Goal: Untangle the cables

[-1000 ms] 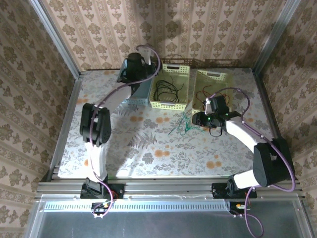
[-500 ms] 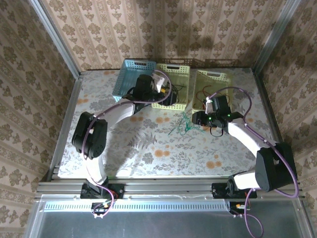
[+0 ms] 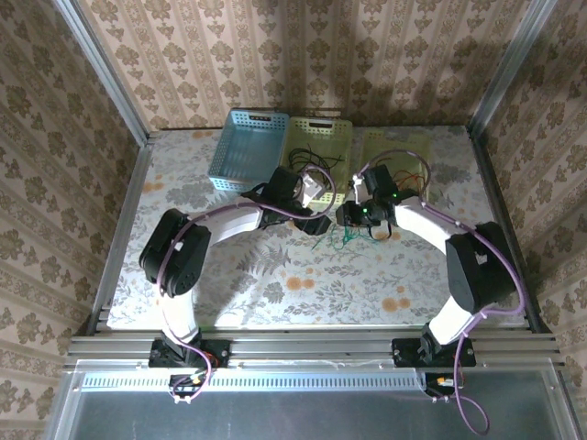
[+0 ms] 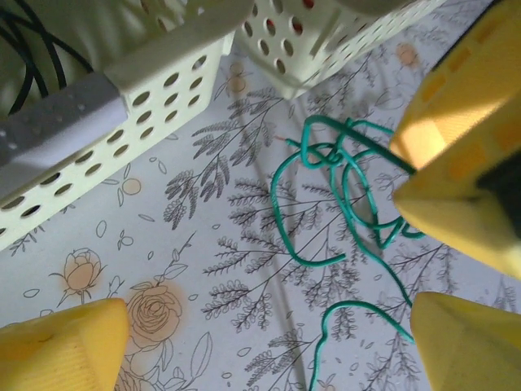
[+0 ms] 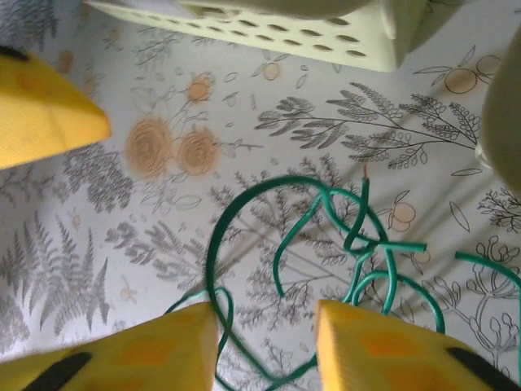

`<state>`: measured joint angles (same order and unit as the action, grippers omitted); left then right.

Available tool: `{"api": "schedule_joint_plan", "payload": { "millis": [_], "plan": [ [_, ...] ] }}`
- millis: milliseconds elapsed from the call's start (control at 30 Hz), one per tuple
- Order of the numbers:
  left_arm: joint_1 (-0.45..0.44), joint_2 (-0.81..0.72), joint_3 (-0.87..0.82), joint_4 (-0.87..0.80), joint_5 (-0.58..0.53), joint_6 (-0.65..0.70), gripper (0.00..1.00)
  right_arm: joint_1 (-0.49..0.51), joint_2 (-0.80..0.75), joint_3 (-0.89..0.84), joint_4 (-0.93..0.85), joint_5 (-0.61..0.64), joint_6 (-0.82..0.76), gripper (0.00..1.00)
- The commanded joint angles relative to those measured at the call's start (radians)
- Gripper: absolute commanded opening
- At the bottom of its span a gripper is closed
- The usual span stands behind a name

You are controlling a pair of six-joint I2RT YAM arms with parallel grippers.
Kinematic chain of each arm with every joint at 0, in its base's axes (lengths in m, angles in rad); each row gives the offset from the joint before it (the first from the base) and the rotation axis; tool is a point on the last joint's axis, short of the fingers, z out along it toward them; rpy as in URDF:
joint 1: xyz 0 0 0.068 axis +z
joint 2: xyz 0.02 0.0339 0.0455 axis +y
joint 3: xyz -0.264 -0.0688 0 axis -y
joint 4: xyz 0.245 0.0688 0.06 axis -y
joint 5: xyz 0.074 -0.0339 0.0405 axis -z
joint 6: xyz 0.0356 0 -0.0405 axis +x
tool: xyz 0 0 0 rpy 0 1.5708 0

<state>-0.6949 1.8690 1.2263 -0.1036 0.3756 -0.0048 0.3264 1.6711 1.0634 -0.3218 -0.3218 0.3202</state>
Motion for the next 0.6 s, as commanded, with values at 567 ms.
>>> {"api": "schedule_joint_plan", "payload": {
  "millis": [567],
  "plan": [
    [-0.069,0.272,0.095,0.024,-0.115,0.049,0.58,-0.153,-0.226,-0.191,0.328,-0.332,0.268,0.02]
  ]
}}
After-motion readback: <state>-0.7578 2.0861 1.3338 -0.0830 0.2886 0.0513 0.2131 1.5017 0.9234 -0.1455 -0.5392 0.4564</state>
